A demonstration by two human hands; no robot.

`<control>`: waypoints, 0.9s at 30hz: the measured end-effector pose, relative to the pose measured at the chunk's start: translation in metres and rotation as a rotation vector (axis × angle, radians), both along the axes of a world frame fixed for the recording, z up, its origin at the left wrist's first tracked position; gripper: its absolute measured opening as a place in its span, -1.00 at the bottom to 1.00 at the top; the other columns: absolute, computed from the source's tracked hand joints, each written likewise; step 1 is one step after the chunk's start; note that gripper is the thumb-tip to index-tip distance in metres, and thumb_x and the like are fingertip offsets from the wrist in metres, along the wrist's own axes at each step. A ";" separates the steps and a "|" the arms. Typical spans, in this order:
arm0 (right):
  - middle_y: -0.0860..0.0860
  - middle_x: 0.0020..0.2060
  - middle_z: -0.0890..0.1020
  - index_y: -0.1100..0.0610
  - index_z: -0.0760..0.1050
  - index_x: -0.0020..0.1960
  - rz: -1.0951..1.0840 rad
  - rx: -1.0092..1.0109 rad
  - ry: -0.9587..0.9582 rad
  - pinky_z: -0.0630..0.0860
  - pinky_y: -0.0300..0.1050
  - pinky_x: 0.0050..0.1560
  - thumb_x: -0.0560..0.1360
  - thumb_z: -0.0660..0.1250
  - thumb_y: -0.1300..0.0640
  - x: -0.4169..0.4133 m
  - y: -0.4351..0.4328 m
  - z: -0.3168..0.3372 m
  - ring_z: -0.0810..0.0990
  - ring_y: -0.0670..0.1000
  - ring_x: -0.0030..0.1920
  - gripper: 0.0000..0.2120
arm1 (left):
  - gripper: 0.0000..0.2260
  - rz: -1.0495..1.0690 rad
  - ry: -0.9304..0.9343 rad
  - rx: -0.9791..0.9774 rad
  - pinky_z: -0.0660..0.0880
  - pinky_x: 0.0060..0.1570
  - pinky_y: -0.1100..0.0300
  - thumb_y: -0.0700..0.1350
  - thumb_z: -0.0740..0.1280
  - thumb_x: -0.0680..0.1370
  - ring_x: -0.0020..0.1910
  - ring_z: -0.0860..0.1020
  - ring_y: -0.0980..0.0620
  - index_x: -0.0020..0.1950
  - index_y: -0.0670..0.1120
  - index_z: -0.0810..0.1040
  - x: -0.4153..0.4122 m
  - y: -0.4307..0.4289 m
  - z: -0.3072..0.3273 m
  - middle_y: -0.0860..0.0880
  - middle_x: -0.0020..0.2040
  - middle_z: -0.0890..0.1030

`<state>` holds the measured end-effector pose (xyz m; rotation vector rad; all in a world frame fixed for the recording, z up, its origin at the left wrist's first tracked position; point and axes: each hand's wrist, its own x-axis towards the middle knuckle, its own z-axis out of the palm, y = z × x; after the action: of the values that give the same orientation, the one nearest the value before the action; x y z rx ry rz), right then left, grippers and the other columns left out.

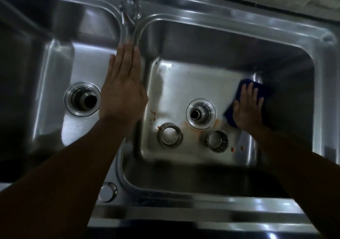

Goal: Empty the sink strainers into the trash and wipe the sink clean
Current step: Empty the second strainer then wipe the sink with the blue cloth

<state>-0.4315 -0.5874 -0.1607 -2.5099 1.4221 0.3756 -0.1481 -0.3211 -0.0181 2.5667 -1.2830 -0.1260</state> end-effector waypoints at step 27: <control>0.00 0.62 -0.30 0.04 -0.31 0.63 0.250 0.144 0.025 -0.35 0.09 0.53 0.70 -0.04 -0.09 -0.036 0.001 -0.003 -0.29 0.08 0.62 -0.35 | -0.12 -0.534 0.350 0.474 0.29 0.46 -0.05 0.15 0.48 0.42 0.55 0.23 -0.10 0.61 -0.01 0.10 -0.208 -0.083 -0.077 -0.06 0.58 0.20</control>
<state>-0.4678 -0.5867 -0.1635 -2.5755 1.0488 0.5357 -0.3566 -0.4044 -0.0951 2.3015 -1.9224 -1.0424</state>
